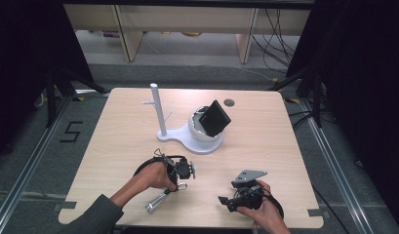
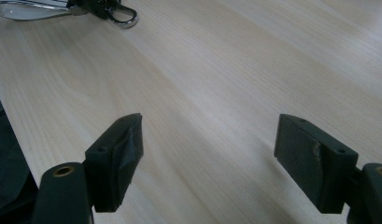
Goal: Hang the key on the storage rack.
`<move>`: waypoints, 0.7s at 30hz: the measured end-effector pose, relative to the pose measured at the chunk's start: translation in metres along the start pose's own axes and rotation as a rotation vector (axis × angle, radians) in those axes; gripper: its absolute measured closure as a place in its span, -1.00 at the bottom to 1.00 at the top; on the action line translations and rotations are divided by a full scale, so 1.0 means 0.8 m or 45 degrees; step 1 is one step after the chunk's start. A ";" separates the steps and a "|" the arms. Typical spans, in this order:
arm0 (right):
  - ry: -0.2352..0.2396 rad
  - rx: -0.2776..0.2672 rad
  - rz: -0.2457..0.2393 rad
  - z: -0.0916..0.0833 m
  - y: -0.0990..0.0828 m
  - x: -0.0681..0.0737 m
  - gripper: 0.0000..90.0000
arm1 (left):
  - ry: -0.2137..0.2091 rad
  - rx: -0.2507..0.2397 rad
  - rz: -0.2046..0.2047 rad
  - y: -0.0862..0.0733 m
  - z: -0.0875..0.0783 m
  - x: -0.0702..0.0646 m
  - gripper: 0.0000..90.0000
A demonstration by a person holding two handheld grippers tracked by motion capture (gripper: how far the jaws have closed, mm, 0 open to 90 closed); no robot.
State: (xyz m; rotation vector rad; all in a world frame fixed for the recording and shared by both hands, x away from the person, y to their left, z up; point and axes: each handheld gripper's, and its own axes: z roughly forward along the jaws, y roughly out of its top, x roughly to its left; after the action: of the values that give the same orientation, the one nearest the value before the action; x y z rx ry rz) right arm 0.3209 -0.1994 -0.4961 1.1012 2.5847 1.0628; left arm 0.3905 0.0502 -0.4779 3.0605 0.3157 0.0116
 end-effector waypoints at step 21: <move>-0.004 -0.017 0.016 0.002 0.000 -0.001 -0.45 | 0.048 -0.139 -0.047 -0.033 -0.053 0.016 0.67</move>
State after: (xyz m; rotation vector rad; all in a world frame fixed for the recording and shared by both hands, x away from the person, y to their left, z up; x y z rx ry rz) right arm 0.3216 -0.1993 -0.4974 1.1166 2.5682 1.0782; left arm 0.3969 0.0813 -0.4371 2.9490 0.3613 0.0819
